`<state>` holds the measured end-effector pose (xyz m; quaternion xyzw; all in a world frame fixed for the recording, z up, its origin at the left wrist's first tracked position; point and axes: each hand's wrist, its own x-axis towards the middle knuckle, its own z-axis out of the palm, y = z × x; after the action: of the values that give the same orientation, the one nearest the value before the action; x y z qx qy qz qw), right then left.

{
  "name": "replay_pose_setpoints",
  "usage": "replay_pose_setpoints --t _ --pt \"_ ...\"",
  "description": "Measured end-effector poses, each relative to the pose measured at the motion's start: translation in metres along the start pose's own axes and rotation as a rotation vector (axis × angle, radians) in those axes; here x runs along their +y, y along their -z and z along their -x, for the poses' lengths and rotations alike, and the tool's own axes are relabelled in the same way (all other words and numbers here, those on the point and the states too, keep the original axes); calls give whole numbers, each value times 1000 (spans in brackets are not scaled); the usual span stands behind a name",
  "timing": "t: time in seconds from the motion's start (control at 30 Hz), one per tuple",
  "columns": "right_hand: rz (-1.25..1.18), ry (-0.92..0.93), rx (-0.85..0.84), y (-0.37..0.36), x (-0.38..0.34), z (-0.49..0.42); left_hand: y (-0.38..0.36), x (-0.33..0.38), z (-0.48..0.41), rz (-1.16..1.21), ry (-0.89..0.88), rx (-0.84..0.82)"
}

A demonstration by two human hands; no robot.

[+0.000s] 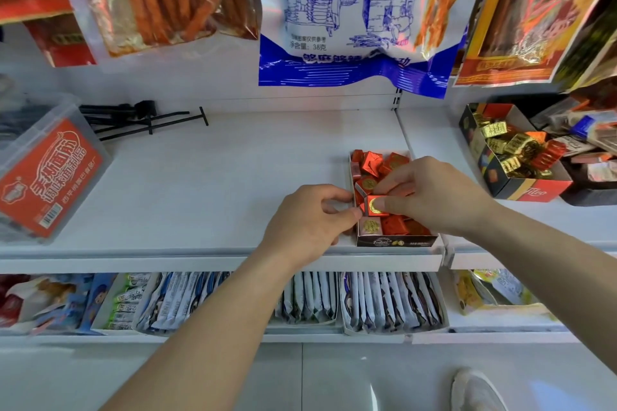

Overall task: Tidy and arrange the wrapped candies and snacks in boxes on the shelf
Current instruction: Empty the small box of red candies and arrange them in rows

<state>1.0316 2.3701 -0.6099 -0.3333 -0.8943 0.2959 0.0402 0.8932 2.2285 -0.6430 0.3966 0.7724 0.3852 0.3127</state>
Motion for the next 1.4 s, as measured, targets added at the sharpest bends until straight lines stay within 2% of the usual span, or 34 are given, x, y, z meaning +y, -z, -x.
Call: replay_pose_setpoints --t 0.13,0.27,0.47,0.73,0.93,1.13,1.23,1.33,1.4 --pt "56 62 7 -1 2 2 -1 -1 -1 15 -6 5" --pt "-5 15 92 -8 4 0 -1 -2 -2 14 1 1" --pt "5 92 -34 3 5 -1 0 0 -1 33 2 6" --pt "141 184 -44 0 -2 2 1 0 0 87 15 -8" --pt "78 137 16 -5 -2 1 -1 2 0 82 19 10" --pt "243 105 -58 4 -4 -2 -1 1 0 75 20 -4" --pt "201 148 -18 0 -4 1 -1 2 1 69 13 -8" --pt "73 89 82 -8 -2 1 1 4 1 61 13 -12" --pt "140 90 115 -10 3 0 0 7 2 36 22 3"
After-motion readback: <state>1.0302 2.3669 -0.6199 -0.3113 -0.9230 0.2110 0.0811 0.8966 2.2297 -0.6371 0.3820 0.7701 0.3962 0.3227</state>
